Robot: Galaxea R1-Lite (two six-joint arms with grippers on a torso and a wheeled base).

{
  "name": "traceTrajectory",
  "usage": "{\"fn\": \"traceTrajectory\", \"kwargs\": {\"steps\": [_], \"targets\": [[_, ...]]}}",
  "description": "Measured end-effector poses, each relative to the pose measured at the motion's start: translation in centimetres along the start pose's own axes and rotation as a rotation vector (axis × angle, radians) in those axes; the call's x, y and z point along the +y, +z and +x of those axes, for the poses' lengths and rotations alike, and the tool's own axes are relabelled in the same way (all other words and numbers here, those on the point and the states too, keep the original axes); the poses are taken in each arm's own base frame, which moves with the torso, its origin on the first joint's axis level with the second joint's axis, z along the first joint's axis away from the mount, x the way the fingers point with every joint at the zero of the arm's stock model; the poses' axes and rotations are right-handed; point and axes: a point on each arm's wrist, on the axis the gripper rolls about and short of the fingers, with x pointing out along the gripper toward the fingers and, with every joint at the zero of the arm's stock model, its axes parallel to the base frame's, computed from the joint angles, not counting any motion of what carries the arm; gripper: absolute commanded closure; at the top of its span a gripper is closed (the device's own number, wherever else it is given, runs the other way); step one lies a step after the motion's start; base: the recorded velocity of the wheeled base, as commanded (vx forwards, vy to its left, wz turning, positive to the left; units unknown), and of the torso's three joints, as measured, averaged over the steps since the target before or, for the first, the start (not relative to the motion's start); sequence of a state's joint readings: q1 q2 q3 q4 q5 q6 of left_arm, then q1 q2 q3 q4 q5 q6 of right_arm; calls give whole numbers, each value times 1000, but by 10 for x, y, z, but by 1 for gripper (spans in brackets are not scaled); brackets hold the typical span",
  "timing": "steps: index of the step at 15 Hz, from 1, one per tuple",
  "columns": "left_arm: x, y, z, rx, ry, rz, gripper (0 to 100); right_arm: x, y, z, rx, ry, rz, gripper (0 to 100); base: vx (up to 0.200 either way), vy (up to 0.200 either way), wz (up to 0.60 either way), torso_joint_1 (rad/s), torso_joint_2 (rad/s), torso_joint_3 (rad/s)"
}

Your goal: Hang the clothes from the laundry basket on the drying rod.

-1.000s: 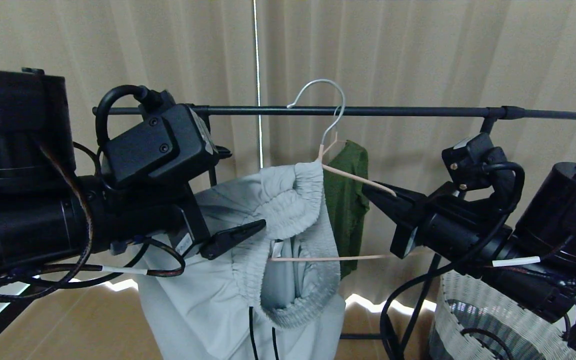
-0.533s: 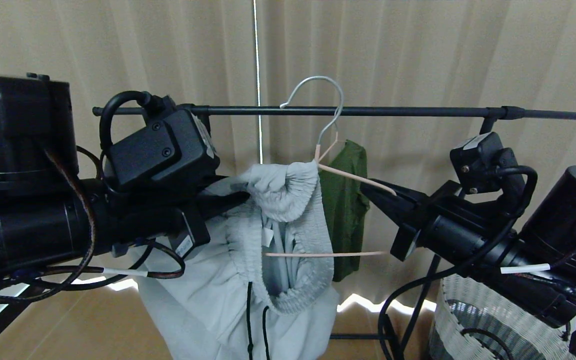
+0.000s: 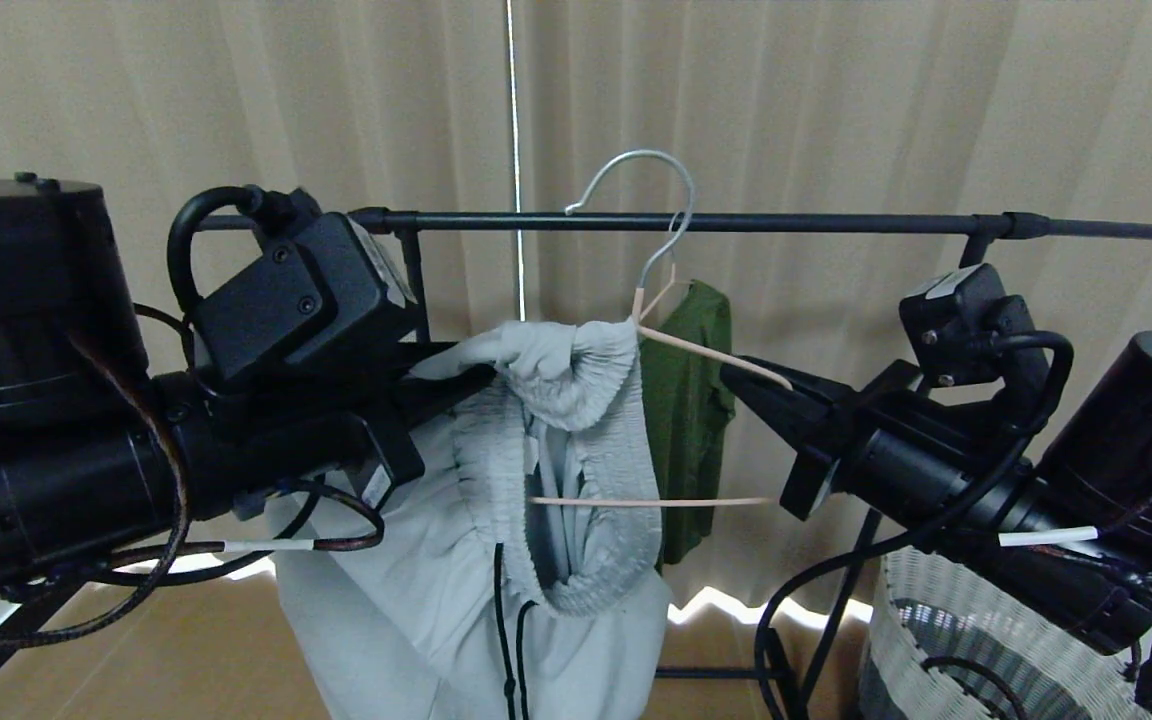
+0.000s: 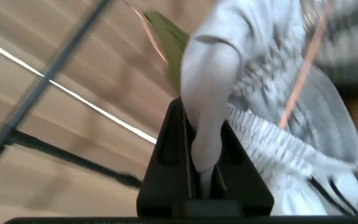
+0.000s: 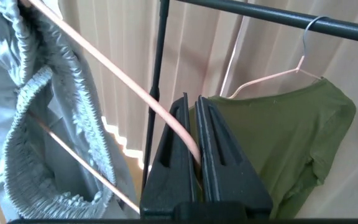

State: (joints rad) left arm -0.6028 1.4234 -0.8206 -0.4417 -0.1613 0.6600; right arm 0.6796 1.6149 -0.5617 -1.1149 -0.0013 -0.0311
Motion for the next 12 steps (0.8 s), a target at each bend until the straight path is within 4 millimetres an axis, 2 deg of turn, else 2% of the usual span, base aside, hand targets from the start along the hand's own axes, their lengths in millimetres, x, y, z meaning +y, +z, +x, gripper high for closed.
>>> {"fn": "traceTrajectory", "kwargs": {"steps": [4,8,12], "targets": [[-1,-10,0,73,51,-37,100,-4,2,2,-11,-18,-6,0,0,0,0,0,0,0],[4,-17,0,204,264,-238,100,-26,2,0,-6,-99,-78,0,0,0,0,0,0,0],[1,-20,4,231,338,-460,100,-23,-4,1,21,-82,-69,0,0,0,0,0,0,0]]}}
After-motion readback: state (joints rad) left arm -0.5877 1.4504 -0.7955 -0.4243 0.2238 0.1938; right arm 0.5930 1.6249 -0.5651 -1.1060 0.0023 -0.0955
